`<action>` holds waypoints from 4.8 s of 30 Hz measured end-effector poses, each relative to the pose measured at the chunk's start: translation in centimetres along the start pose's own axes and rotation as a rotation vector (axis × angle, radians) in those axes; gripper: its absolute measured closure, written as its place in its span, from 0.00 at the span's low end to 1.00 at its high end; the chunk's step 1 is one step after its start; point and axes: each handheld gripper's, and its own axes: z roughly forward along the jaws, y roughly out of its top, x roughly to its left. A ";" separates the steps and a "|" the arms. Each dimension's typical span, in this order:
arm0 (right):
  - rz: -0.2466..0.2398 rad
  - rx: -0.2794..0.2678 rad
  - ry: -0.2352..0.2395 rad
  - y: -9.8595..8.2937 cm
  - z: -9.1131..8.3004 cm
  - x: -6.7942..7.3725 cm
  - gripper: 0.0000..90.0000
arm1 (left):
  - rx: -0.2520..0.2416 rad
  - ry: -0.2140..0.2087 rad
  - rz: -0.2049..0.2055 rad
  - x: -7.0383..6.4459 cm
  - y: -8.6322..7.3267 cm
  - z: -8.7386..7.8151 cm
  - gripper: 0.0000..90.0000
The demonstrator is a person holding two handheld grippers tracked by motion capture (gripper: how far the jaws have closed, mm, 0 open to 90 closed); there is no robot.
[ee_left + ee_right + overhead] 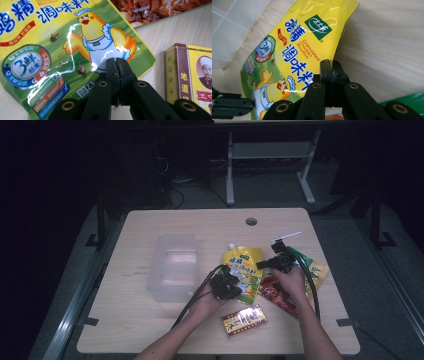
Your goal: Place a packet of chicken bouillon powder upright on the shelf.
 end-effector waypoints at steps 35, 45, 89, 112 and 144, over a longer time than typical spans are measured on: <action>-0.291 -0.188 0.036 2.2 -7.3 7.8 1.00 | -0.186 -0.063 -0.002 -1.5 -1.0 -5.1 0.59; -0.365 -0.238 0.011 2.1 -8.5 9.4 1.00 | -0.184 -0.035 -0.020 -1.2 -1.3 -5.1 0.57; -0.517 -0.337 0.099 4.8 -11.2 17.2 1.00 | -0.241 -0.078 0.067 -5.1 -5.1 -8.4 0.42; -0.587 -0.347 0.221 8.0 -6.0 23.0 1.00 | -0.252 -0.113 0.080 -6.7 -7.6 -9.0 0.31; -0.588 -0.240 0.239 9.0 3.6 24.7 1.00 | -0.255 -0.111 0.071 -6.1 -8.1 -8.8 0.30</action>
